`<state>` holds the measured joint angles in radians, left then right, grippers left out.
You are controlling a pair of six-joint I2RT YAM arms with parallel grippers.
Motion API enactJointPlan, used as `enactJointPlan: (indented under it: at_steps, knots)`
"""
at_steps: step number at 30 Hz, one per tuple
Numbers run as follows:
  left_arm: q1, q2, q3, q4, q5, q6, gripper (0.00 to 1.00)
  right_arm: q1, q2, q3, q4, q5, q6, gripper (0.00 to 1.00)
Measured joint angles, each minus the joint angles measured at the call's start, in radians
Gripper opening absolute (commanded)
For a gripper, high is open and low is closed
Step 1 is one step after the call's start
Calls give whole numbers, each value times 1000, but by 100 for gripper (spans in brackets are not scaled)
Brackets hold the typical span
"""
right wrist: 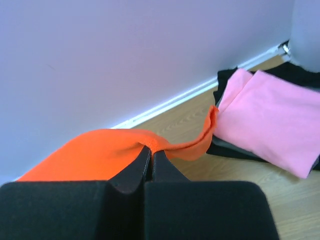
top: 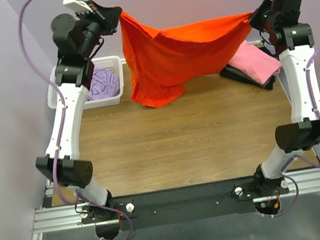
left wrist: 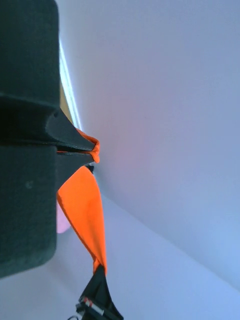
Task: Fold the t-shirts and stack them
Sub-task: Flatten the tshirt out
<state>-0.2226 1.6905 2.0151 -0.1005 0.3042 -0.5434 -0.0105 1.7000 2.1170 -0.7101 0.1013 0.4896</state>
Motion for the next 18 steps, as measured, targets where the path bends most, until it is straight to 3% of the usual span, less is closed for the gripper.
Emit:
enactJointPlan:
  at_steps: [11,18]
  knots:
    - [-1,-435,-322,140,-77,45,0,-3,-410,-239,133,143,-47,2]
    - [-1,-508,-346,183,-148,89,0,-3,-471,-266,219,240,-72,2]
